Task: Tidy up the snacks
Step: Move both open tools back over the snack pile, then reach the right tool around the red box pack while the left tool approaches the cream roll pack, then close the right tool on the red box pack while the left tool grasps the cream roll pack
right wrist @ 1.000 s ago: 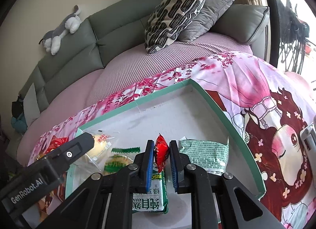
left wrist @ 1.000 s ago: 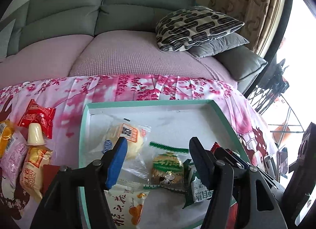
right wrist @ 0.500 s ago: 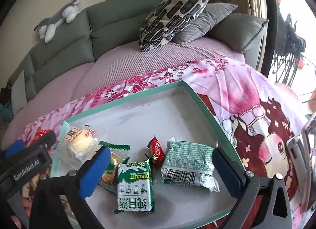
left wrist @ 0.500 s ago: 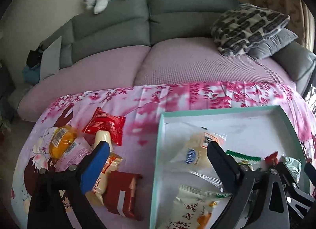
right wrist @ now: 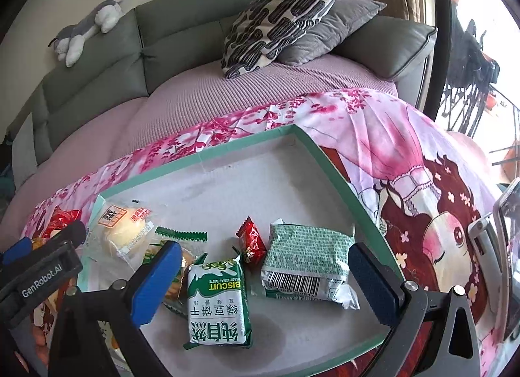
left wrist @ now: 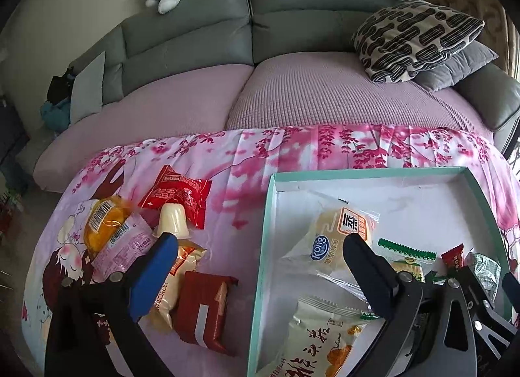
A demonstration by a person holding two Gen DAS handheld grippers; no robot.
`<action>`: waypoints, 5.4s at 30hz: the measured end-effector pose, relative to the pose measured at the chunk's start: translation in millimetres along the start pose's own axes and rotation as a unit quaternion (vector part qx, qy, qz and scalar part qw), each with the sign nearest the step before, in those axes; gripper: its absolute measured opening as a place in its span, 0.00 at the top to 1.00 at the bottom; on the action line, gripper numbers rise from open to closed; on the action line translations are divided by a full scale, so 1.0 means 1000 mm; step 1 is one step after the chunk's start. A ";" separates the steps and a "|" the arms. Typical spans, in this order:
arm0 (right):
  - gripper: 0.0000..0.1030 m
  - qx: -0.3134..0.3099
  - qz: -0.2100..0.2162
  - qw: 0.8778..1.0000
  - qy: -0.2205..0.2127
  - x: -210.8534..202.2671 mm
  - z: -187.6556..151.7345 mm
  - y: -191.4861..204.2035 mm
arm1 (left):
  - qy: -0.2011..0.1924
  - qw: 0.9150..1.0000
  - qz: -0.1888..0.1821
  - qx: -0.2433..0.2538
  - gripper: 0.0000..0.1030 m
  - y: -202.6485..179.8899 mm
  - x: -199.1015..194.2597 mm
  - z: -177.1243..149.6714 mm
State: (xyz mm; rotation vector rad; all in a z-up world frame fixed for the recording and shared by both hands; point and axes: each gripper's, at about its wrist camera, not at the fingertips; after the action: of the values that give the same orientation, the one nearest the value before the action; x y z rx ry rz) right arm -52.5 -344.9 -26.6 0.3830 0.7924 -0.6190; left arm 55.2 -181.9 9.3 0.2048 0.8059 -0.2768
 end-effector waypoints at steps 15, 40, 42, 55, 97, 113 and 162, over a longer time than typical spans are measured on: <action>0.00 -0.028 -0.033 0.998 -0.044 -0.021 -0.001 0.026 | 0.004 0.998 0.036 -0.046 0.02 0.027 -0.007 0.003; 0.00 -0.029 0.071 0.995 -0.064 -0.052 -0.014 0.099 | -0.013 0.983 0.070 -0.168 0.02 0.168 -0.036 -0.015; 0.00 -0.038 0.080 0.994 -0.066 -0.054 -0.018 0.111 | -0.013 0.979 0.076 -0.191 0.02 0.190 -0.039 -0.020; 0.00 -0.103 0.139 0.984 -0.045 -0.059 -0.049 0.197 | -0.006 0.956 0.136 -0.261 0.02 0.291 -0.052 -0.050; 0.49 -0.182 0.134 0.973 0.057 -0.010 -0.083 0.231 | 0.087 0.982 -0.060 -0.157 0.02 0.203 0.017 -0.035; 0.50 -0.187 0.142 0.970 0.057 -0.008 -0.083 0.231 | 0.111 0.983 -0.086 -0.120 0.10 0.168 0.043 -0.035; 0.59 -0.184 0.153 0.970 0.047 -0.016 -0.077 0.226 | 0.101 0.972 -0.143 -0.160 0.63 0.183 0.035 -0.032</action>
State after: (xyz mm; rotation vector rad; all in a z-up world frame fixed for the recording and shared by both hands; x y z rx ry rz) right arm 42.9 -125.8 -44.2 0.1881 0.8965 -0.1588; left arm 115.4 -5.8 -24.3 -0.1919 1.0709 -0.3959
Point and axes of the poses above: each gripper's, at about its wrist camera, not at the fingertips, and x roughly the way its jaws point, y to its left, z to its top, and after that the axes turned 6 degrees about -z, right-handed
